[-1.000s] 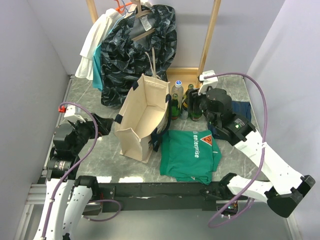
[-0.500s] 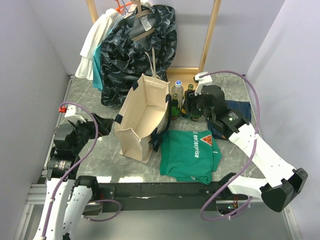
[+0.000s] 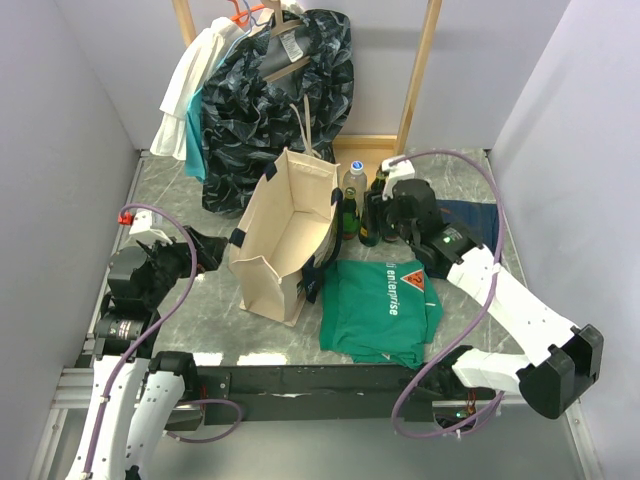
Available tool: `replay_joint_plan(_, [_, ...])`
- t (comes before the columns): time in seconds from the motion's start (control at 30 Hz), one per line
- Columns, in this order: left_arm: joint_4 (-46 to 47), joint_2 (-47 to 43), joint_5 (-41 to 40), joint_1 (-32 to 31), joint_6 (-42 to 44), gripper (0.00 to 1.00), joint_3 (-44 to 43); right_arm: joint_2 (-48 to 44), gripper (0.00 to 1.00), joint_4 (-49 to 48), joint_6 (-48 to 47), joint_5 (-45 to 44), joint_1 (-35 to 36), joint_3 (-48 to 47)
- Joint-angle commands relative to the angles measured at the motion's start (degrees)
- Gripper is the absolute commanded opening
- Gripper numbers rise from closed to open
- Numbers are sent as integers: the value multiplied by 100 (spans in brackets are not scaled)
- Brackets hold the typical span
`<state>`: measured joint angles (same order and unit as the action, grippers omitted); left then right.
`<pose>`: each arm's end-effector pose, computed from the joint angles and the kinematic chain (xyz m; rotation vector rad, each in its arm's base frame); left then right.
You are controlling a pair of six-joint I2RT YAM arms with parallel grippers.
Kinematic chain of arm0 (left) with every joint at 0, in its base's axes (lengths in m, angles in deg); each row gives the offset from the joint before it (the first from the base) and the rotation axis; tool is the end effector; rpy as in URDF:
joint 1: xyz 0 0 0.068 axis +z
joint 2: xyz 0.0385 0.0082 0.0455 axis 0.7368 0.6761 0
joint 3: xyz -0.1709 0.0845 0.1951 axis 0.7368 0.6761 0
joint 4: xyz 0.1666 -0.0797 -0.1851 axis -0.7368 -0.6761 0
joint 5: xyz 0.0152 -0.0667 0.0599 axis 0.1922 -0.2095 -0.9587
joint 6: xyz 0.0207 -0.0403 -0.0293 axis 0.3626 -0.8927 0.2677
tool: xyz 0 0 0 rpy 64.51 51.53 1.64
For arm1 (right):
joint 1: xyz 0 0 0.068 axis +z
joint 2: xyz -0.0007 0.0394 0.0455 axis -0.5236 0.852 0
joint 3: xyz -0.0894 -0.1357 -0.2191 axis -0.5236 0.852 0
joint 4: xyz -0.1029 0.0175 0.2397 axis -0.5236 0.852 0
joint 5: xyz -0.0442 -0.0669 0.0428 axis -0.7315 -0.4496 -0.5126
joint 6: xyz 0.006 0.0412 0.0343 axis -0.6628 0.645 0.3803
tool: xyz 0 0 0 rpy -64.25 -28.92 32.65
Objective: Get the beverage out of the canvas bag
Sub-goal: Place the drink at the center of the board.
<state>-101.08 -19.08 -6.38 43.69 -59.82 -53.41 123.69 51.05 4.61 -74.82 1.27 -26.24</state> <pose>0.1217 -0.0161 0.3248 -0.2429 1.8032 -0.6256 0.2253 0.1373 0.3537 -0.3451 2.0226 0.2321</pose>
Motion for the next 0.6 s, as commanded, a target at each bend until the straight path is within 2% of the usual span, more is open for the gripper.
replay_joint_plan(0.0, [136, 16, 61, 26, -81, 97, 11, -413, 0, -1121, 90, -172, -23, 246])
replay_joint_plan(0.57, [127, 25, 35, 25, -89, 96, 11, -475, 0, -2062, 204, -857, 3, 1001])
